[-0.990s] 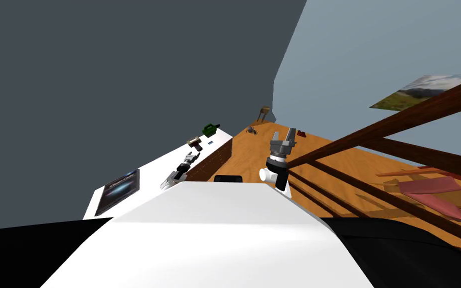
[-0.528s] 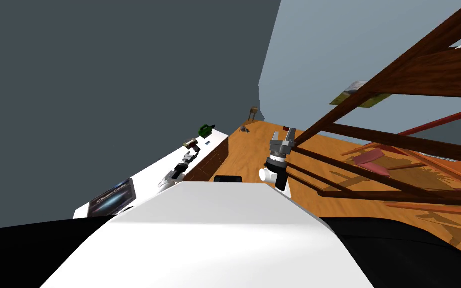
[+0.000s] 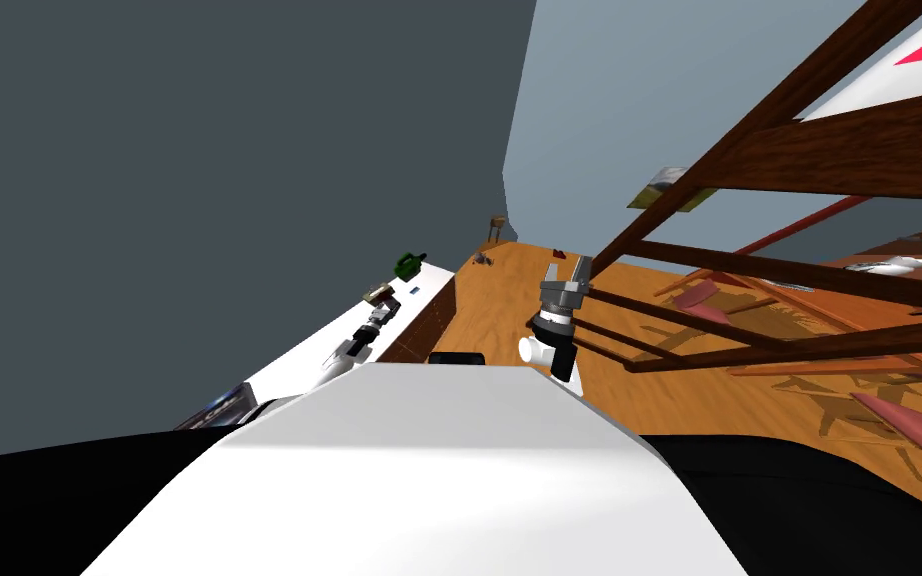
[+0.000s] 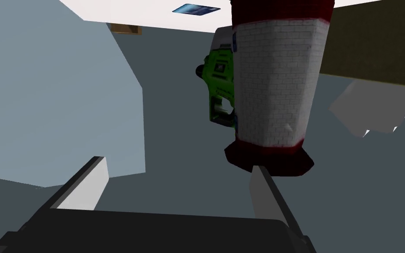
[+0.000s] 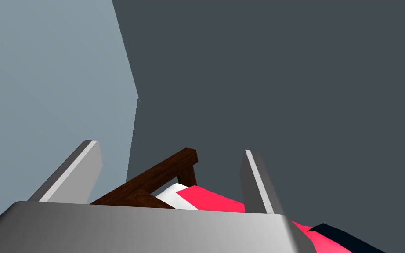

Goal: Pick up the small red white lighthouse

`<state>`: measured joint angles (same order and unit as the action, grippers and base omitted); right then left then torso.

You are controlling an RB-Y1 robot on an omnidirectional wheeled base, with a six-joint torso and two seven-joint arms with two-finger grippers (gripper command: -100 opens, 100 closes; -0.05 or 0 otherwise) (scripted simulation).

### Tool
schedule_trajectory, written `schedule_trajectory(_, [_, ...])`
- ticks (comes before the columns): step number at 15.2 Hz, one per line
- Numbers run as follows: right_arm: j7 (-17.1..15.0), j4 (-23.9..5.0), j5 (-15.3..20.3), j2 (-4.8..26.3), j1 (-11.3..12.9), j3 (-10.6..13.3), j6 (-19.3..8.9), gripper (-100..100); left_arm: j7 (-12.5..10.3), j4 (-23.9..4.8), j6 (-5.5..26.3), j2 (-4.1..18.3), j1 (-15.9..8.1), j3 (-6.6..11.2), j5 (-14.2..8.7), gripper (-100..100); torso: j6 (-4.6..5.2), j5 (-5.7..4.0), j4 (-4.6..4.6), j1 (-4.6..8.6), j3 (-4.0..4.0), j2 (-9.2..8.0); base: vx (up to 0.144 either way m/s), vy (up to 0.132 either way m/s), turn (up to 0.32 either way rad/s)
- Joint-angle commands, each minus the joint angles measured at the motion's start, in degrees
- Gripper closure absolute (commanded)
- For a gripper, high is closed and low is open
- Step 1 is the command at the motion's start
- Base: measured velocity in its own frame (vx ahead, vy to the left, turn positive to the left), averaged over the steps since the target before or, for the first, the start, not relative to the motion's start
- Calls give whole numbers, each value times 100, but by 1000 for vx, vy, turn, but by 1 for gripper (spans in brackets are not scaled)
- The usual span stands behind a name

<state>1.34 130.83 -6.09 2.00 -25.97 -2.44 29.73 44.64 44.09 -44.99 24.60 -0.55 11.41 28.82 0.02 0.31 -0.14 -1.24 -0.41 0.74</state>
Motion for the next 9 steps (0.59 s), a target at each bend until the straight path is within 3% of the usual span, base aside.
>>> schedule_trajectory(1, [0, 0, 0, 0, 0, 0, 0, 0, 7, -177, -74, -6, -95, -14, 24, -100, 0, 0, 0, 0, 0, 0, 26, 112, -152])
schedule_trajectory(4, [0, 0, 0, 0, 1, 0, 0, 0, 11, -471, -194, -9, -246, -34, 61, -100, 1, 0, 2, -2, 4, -7, 4, 125, -181])
schedule_trajectory(5, [0, 0, 0, 0, 1, 0, 0, 0, 15, -386, -155, -10, -199, -27, 49, -100, 4, 0, 3, 1, 5, -9, -9, 64, -88])
schedule_trajectory(7, [0, 0, 0, -1, 0, 1, 0, 0, -91, -334, -38, 199, -358, -13, 51, -100, 2, -8, 4, 43, 5, -7, 6, -69, -57])
schedule_trajectory(8, [0, 0, 0, -2, 0, 2, 0, 0, -55, -305, -64, 112, -269, -25, 55, -100, 4, -17, 5, 74, 4, -3, 9, -70, -13])
schedule_trajectory(9, [0, 0, 0, -2, 0, 2, 0, 0, -65, -320, -58, 130, -288, -20, 54, 100, 2, -20, 4, 80, 3, -3, 3, -21, 5])
